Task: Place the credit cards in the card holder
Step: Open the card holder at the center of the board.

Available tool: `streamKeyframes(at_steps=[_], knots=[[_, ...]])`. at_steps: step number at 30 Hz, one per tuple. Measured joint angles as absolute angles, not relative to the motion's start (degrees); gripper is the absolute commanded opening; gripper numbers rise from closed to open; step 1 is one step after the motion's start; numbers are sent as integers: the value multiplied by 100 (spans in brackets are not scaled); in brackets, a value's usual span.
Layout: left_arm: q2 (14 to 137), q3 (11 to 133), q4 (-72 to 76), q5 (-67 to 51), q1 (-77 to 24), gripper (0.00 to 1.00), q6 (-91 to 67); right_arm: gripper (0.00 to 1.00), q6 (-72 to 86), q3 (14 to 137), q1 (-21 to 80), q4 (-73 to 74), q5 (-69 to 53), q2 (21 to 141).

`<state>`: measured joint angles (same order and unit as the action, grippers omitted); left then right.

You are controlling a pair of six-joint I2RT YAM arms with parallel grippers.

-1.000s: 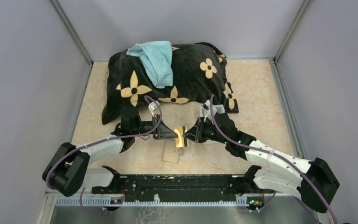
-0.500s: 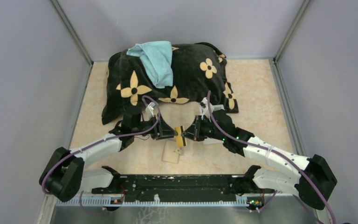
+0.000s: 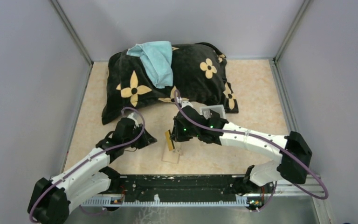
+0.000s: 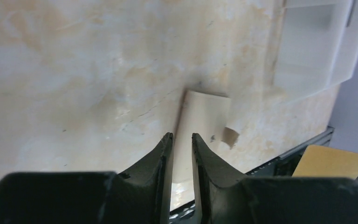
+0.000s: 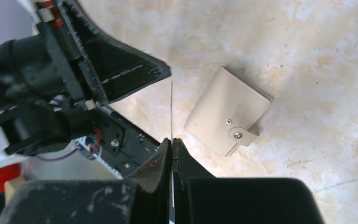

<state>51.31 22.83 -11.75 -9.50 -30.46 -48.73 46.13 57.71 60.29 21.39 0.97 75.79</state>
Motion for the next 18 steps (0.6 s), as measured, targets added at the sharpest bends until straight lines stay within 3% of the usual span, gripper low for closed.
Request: streamKeyframes(at_steps=[9,18], knots=[[4746,1892,-1719,-644,-3046,0,-4797,0,5122,7067,6707,3553,1160,9091],[4779,1594,-1612,-792,-3046,0,-4676,0,5616,7585,6919,4449,1848,10040]])
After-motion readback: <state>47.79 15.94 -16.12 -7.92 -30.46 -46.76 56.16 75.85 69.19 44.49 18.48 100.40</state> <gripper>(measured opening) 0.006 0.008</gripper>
